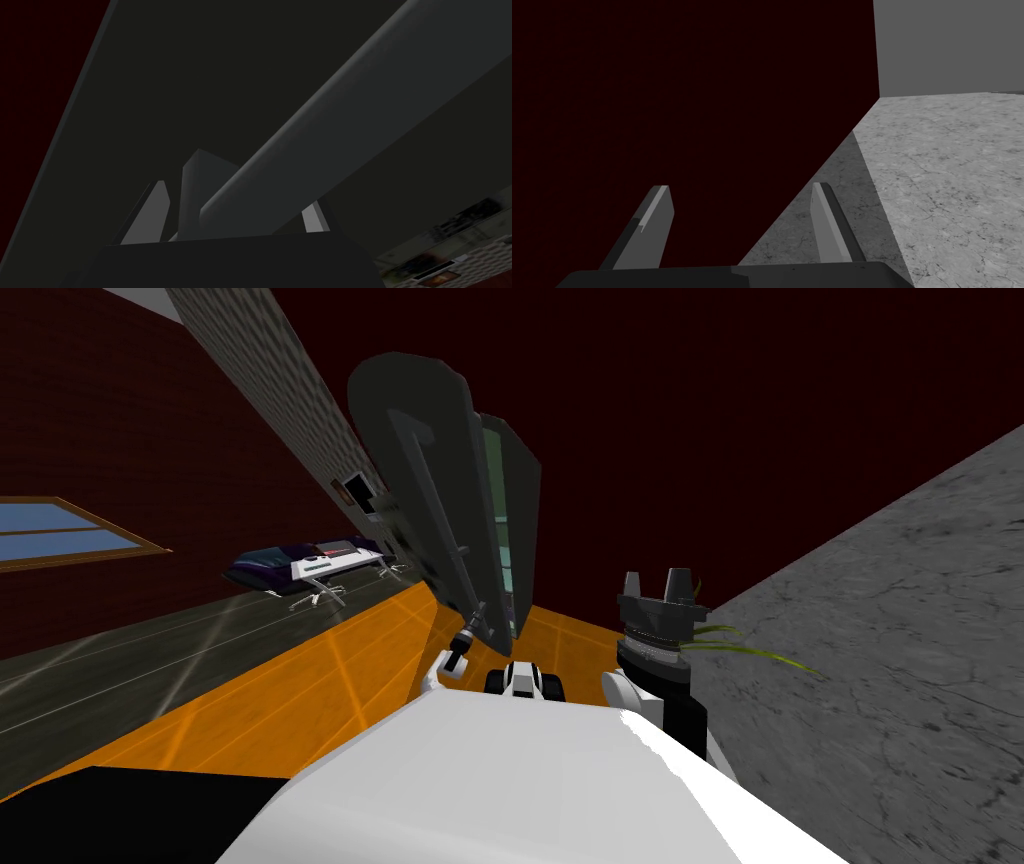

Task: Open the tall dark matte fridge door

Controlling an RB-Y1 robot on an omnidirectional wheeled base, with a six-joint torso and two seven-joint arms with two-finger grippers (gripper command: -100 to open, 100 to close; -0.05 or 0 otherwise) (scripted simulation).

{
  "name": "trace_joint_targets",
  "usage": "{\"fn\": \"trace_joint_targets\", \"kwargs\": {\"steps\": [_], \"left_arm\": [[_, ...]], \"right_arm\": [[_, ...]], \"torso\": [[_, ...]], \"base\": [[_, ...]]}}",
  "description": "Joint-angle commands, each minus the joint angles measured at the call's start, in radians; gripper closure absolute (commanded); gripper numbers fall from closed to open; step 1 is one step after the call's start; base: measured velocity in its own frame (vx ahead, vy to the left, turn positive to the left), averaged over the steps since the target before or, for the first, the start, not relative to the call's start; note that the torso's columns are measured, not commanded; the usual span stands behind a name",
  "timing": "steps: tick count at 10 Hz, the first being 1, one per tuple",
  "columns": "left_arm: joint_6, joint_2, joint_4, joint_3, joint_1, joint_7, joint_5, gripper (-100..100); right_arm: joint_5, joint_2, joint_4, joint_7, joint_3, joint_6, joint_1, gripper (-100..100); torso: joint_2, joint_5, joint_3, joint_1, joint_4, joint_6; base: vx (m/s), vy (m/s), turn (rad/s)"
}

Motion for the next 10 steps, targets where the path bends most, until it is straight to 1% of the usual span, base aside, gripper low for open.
{"fn": "trace_joint_targets", "kwargs": {"steps": [1,2,3,4,5,6,7,8,9,10], "left_arm": [[-0.016,-0.007,0.01,-0.001,-0.026,0.07,-0.077,100],[-0.028,-0.015,0.023,-0.007,-0.047,0.1,-0.112,100],[-0.028,-0.015,0.023,-0.007,-0.047,0.12,-0.14,100],[-0.039,-0.024,0.035,-0.014,-0.068,0.148,-0.175,100],[-0.039,-0.024,0.035,-0.014,-0.068,0.17,-0.202,100],[-0.051,-0.032,0.047,-0.02,-0.088,0.197,-0.238,100],[-0.051,-0.032,0.047,-0.02,-0.088,0.22,-0.265,100],[-0.062,-0.041,0.059,-0.027,-0.109,0.248,-0.3,100],[-0.062,-0.041,0.059,-0.027,-0.109,0.269,-0.327,100],[-0.074,-0.049,0.071,-0.033,-0.13,0.297,-0.361,100]], "right_arm": [[0.0,0.0,0.0,0.0,0.0,0.0,0.0,0],[0.0,0.0,0.0,0.0,0.0,0.0,0.0,0],[0.0,0.0,0.0,0.0,0.0,0.0,0.0,0],[0.0,0.0,0.0,0.0,0.0,0.0,0.0,0],[0.0,0.0,0.0,0.0,0.0,0.0,0.0,0],[0.0,0.0,0.0,0.0,0.0,0.0,0.0,0],[0.0,0.0,0.0,0.0,0.0,0.0,0.0,0],[0.0,0.0,0.0,0.0,0.0,0.0,0.0,0],[0.0,0.0,0.0,0.0,0.0,0.0,0.0,0],[0.0,0.0,0.0,0.0,0.0,0.0,0.0,0]], "torso": [[-0.001,0.0,0.0,0.002,0.001,0.0],[-0.003,0.0,-0.002,0.001,0.001,-0.001],[-0.001,0.0,-0.001,0.002,0.001,-0.001],[-0.003,0.0,-0.001,0.001,0.001,-0.001],[-0.002,0.0,-0.001,0.004,0.001,-0.001],[-0.003,0.0,-0.002,0.001,0.001,-0.002],[0.0,-0.001,-0.001,0.002,0.001,-0.002],[-0.002,-0.001,-0.001,-0.001,0.0,-0.001],[0.002,-0.001,0.0,-0.002,0.0,0.0],[0.001,-0.001,0.0,-0.005,-0.001,0.0]], "base": [[-0.1,0.167,-0.006],[-0.148,0.179,0.008],[-0.101,0.178,-0.01],[-0.114,0.212,-0.002],[-0.109,0.175,-0.015],[-0.144,0.197,0.002],[-0.108,0.167,-0.004],[-0.147,0.18,0.02],[-0.107,0.163,-0.004],[-0.088,0.19,0.009]]}}
